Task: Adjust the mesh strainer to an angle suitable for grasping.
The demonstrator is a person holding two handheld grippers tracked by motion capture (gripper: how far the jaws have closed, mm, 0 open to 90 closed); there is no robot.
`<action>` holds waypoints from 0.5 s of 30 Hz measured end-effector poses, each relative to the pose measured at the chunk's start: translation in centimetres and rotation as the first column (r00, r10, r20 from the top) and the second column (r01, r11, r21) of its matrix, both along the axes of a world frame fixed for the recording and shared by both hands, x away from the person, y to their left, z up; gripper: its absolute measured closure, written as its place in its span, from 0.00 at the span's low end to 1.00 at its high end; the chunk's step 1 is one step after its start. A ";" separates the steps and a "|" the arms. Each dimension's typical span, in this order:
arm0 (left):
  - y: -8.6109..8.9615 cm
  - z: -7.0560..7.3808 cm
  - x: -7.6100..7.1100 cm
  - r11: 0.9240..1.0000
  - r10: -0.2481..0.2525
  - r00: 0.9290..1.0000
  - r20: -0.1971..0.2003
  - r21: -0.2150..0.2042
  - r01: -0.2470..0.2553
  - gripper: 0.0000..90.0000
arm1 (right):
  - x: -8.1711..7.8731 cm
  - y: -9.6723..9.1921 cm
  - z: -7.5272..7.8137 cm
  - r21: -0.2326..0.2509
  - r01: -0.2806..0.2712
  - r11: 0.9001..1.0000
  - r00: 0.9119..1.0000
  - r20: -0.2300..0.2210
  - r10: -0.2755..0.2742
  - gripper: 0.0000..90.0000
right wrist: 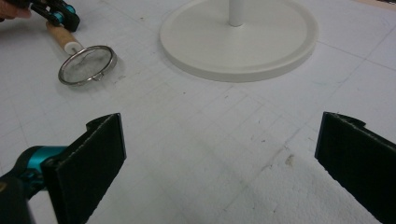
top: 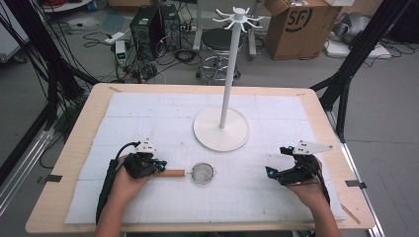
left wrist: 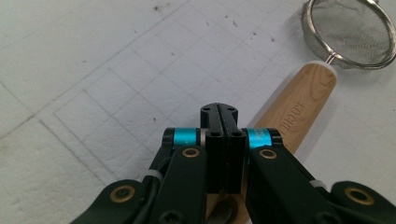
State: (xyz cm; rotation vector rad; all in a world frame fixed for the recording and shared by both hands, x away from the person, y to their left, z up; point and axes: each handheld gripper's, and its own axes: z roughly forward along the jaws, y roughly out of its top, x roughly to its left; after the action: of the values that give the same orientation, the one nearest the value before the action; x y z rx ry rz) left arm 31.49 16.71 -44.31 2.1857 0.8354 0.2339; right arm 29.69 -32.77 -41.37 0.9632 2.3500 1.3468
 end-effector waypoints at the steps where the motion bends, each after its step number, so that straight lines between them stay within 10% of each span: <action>1: 0.0 0.2 0.0 1.000 -0.003 1.000 0.012 0.000 0.003 0.96 | 0.0 0.0 0.0 0.001 0.000 1.000 1.000 -0.001 0.000 0.01; 15: 1.6 5.3 -2.0 0.981 -0.037 0.985 0.166 -0.180 0.067 0.55 | 0.2 0.1 -0.1 0.004 -0.003 1.000 1.000 -0.003 0.003 0.01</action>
State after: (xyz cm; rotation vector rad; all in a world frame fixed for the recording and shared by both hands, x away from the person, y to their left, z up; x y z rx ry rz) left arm 29.46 18.34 -39.01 1.9824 0.6802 0.2914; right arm 29.86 -32.66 -41.44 0.9645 2.3527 1.3520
